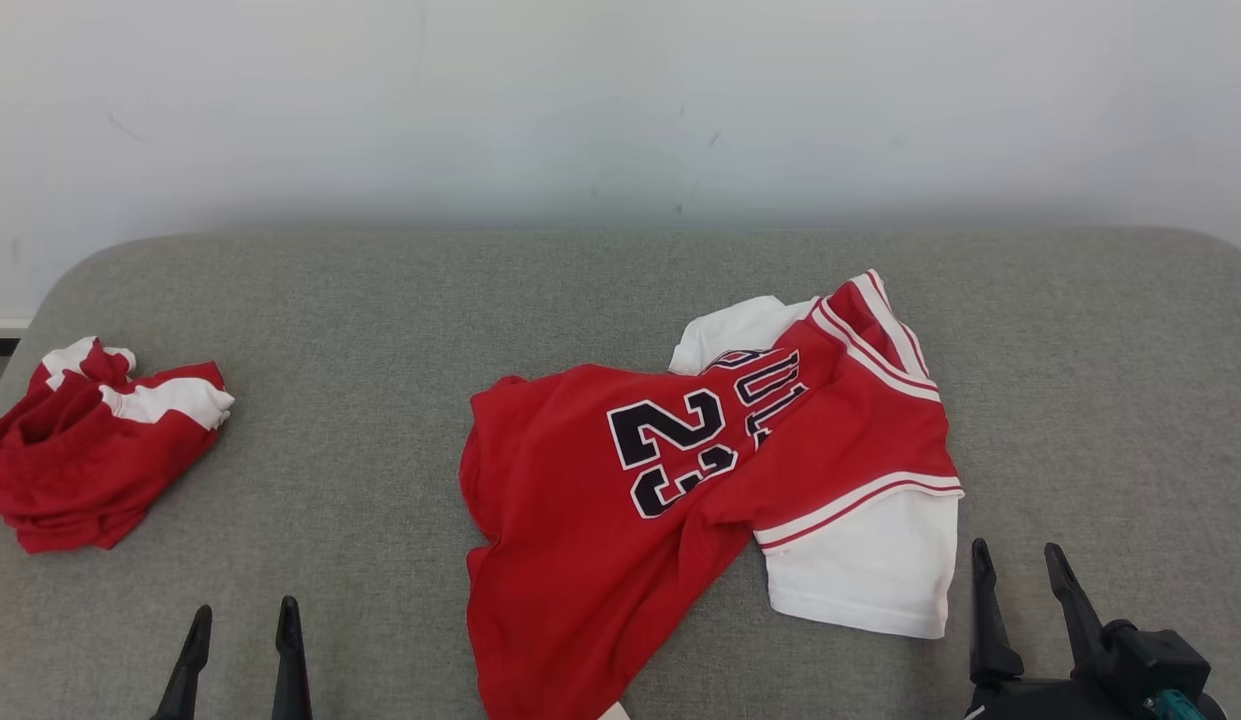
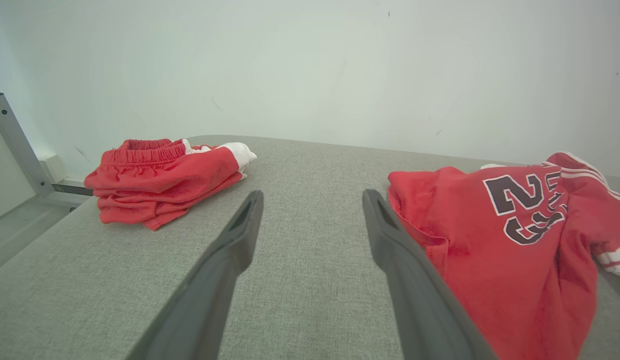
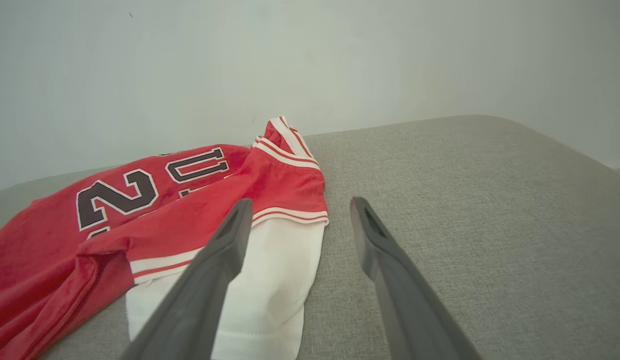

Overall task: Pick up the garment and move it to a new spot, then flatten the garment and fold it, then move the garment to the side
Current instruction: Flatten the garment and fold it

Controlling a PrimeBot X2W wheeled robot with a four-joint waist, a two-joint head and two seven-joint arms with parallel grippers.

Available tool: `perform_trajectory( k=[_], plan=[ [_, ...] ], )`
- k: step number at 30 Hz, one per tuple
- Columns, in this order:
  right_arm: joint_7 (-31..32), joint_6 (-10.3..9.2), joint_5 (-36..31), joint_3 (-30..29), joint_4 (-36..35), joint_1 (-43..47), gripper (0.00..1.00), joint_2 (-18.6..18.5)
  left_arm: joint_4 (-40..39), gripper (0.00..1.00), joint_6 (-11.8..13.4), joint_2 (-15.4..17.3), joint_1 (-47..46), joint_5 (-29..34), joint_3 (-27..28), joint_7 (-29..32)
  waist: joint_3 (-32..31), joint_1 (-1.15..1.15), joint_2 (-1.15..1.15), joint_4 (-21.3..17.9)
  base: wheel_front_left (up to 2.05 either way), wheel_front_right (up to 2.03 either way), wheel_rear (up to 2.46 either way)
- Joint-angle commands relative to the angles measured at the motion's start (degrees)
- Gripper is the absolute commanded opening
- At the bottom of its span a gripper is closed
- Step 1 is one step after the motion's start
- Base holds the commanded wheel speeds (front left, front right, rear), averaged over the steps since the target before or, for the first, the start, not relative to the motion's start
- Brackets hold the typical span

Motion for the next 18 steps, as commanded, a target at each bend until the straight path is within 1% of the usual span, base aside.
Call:
perform_trajectory(
  k=[1, 13, 18],
  plan=[
    [0.00, -0.14, -0.04, 0.05, -0.17, 0.59, 1.00, 0.39, -0.21, 1.00, 0.10, -0.25, 0.31, 0.65, 0.17, -0.19, -0.01, 0.00, 0.00, 0.08, 0.00, 0.00, 0.00],
    [0.00, -0.14, -1.16, 2.69, -2.72, 1.47, 1.00, 1.09, -0.50, 1.00, 0.10, -0.48, 0.48, 2.36, 0.22, -0.19, -0.68, 0.00, 0.00, 1.33, 0.00, 0.00, 0.00],
    [0.00, -0.14, -1.64, 4.26, -3.90, 1.91, 1.00, 1.16, -0.55, 1.00, 0.10, 0.31, 0.25, 3.35, 0.06, -0.19, -1.05, 0.00, 0.00, 1.93, 0.00, 0.00, 0.00]
  ],
)
